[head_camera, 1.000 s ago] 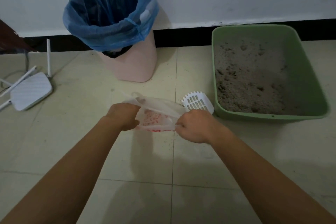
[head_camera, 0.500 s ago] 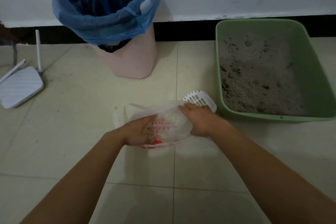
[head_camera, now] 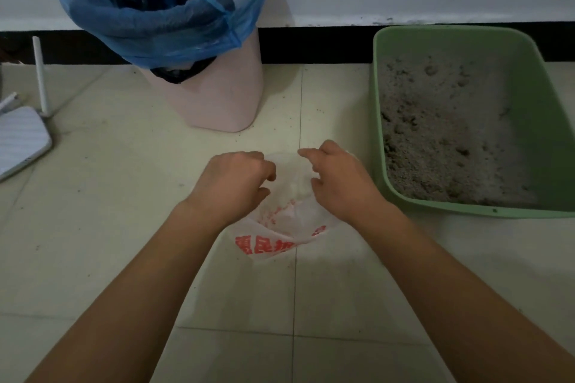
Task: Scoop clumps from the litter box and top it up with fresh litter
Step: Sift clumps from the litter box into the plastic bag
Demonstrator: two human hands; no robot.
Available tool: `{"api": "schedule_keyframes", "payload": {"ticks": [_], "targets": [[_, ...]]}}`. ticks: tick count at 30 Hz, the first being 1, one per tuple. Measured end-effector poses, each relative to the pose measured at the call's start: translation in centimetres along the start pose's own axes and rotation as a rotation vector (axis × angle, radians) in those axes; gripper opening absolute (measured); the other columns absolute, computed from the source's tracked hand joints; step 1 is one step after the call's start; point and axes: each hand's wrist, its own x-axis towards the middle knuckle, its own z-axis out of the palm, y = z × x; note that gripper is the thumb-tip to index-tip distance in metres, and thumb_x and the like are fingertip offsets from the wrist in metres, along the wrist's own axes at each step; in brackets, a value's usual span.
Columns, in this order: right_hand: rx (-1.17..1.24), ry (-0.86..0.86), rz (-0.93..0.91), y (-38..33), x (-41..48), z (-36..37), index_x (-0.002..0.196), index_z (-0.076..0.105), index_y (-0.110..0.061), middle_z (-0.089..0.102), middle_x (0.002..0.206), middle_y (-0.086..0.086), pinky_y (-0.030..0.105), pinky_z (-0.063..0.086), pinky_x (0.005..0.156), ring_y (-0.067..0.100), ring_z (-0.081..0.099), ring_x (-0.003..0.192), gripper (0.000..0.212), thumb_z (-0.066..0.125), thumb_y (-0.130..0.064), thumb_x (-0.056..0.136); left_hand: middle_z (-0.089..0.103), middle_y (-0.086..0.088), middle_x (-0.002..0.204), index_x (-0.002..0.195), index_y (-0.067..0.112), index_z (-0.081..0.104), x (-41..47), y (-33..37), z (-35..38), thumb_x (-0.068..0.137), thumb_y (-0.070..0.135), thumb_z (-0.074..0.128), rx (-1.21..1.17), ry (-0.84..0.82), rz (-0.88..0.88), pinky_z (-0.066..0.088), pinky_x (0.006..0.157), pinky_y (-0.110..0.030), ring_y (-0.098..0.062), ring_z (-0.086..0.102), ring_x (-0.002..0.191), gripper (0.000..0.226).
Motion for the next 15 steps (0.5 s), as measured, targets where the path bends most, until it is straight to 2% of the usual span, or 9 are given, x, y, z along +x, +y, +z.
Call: {"api": "schedule_keyframes", "payload": {"ticks": [3, 5, 6, 7, 8, 10, 12, 15], "targets": [[0.038, -0.06, -0.037, 0.3, 0.1, 1.6, 0.126, 0.064, -0.018, 0.06, 0.115, 0.006, 0.04, 0.051, 0.088, 0.025, 0.062, 0.097, 0.03, 0.053, -0.02, 0.098, 0.063, 0.006, 0.114, 0.115, 0.031, 0.064, -0.4, -0.7, 2.8, 0.094, 0.028, 0.056, -0.003, -0.126, -0.029, 0.047, 0.08, -0.032, -0.019, 0.059, 0.101, 0.023], [-0.064, -0.13, -0.073, 0.3, -0.4, 2.8, 0.113, 0.069, -0.015, 0.063, 0.108, 0.007, 0.04, 0.052, 0.086, 0.027, 0.063, 0.096, 0.028, 0.046, -0.026, 0.101, 0.057, 0.002, 0.129, 0.128, 0.032, 0.056, -1.2, -1.5, 4.9, 0.094, 0.034, 0.054, 0.048, -0.214, -0.047, 0.04, 0.098, -0.039, -0.022, 0.052, 0.117, 0.034], [-0.11, -0.149, -0.063, 0.3, -0.7, 3.1, 0.112, 0.068, -0.016, 0.063, 0.108, 0.006, 0.039, 0.052, 0.084, 0.027, 0.064, 0.097, 0.03, 0.045, -0.033, 0.101, 0.049, -0.002, 0.138, 0.137, 0.033, 0.048, -1.6, -2.0, 5.9, 0.093, 0.041, 0.054, 0.048, -0.246, -0.063, 0.032, 0.107, -0.044, -0.024, 0.044, 0.127, 0.045], [-0.142, -0.159, -0.048, 0.3, -0.9, 3.2, 0.118, 0.064, -0.017, 0.062, 0.113, 0.005, 0.039, 0.051, 0.084, 0.026, 0.063, 0.101, 0.036, 0.048, -0.043, 0.099, 0.038, -0.006, 0.146, 0.144, 0.033, 0.037, -2.1, -2.5, 6.8, 0.09, 0.048, 0.055, 0.022, -0.28, -0.083, 0.023, 0.113, -0.049, -0.027, 0.033, 0.135, 0.059], [-0.168, -0.163, -0.037, 0.4, -1.1, 3.3, 0.129, 0.056, -0.019, 0.059, 0.123, 0.003, 0.039, 0.051, 0.086, 0.025, 0.061, 0.107, 0.051, 0.054, -0.054, 0.092, 0.026, -0.009, 0.152, 0.15, 0.034, 0.024, -2.7, -3.1, 7.5, 0.087, 0.054, 0.055, -0.017, -0.323, -0.107, 0.012, 0.117, -0.053, -0.029, 0.021, 0.142, 0.072], [-0.218, -0.187, -0.049, 0.6, -1.0, 3.6, 0.149, 0.033, -0.022, 0.046, 0.144, 0.002, 0.041, 0.046, 0.097, 0.024, 0.053, 0.123, 0.093, 0.063, -0.071, 0.075, 0.005, -0.012, 0.159, 0.153, 0.038, 0.0, -3.7, -4.1, 8.9, 0.082, 0.064, 0.055, -0.118, -0.425, -0.172, -0.006, 0.118, -0.053, -0.029, -0.002, 0.148, 0.094], [-0.258, -0.22, -0.073, 0.5, -0.4, 4.0, 0.155, 0.014, -0.022, 0.03, 0.155, 0.005, 0.042, 0.036, 0.11, 0.025, 0.039, 0.136, 0.116, 0.067, -0.077, 0.067, -0.008, -0.011, 0.161, 0.15, 0.042, -0.015, -4.2, -4.7, 9.9, 0.077, 0.075, 0.055, -0.217, -0.492, -0.218, -0.012, 0.117, -0.049, -0.027, -0.016, 0.148, 0.107], [-0.261, -0.261, -0.063, 1.1, 0.8, 4.6, 0.156, 0.004, -0.021, 0.017, 0.158, 0.008, 0.043, 0.02, 0.118, 0.028, 0.024, 0.144, 0.124, 0.07, -0.075, 0.066, -0.019, -0.009, 0.159, 0.148, 0.044, -0.02, -3.5, -4.9, 10.9, 0.07, 0.081, 0.056, -0.278, -0.461, -0.21, -0.011, 0.118, -0.046, -0.027, -0.025, 0.145, 0.115]]}}
